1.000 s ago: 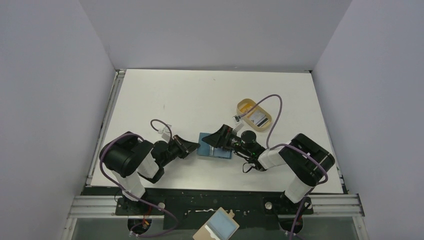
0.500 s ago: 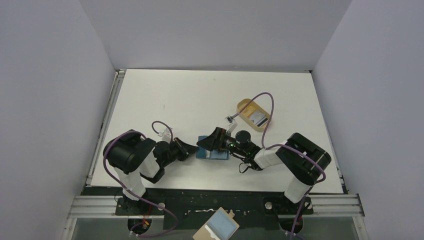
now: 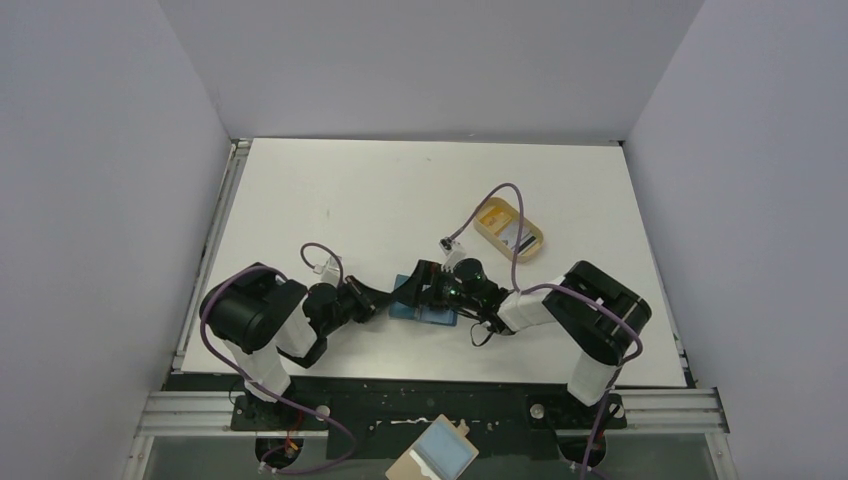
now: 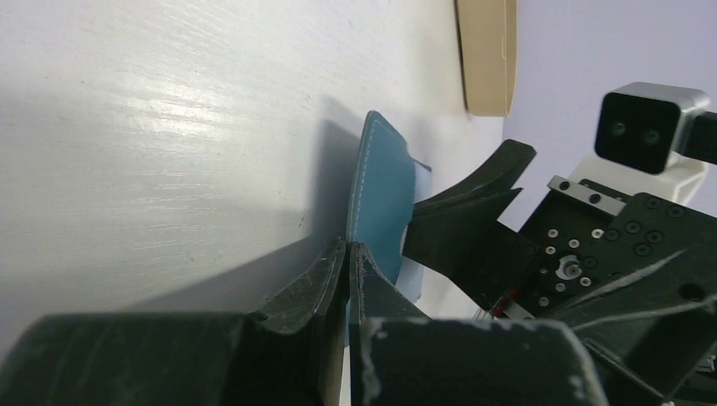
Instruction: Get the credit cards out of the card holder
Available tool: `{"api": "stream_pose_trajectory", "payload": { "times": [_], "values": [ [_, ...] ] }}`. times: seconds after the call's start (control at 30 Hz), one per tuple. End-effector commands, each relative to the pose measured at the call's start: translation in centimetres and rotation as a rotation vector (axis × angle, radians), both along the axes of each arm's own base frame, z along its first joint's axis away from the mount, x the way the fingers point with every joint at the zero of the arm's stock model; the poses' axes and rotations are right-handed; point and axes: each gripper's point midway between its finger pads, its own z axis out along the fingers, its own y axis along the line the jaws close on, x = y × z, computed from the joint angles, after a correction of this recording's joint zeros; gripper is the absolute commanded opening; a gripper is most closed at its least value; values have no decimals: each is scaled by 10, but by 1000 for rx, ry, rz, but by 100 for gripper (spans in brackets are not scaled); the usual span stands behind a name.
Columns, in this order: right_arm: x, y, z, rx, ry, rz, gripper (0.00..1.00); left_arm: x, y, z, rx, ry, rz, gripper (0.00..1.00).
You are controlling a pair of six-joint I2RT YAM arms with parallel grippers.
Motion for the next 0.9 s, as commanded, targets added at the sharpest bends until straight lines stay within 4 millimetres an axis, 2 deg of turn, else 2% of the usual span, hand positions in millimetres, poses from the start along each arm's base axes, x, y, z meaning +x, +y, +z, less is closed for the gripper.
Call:
{"api": "stream_pose_trajectory", "payload": {
  "times": [0.0, 0.37, 0.5, 0.87],
  "values": [
    [-13, 25, 11, 73, -20, 88, 97, 7, -14, 41, -93, -128, -48, 0],
    [-17, 45, 9, 165, 11, 112, 96, 8, -16, 45, -102, -139, -52, 0],
    [-16, 44, 12, 168, 11, 108, 96, 7, -14, 42, -94, -131, -51, 0],
    [-6, 30, 41, 178, -28, 86, 96, 5, -12, 36, -73, -127, -50, 0]
  ]
}}
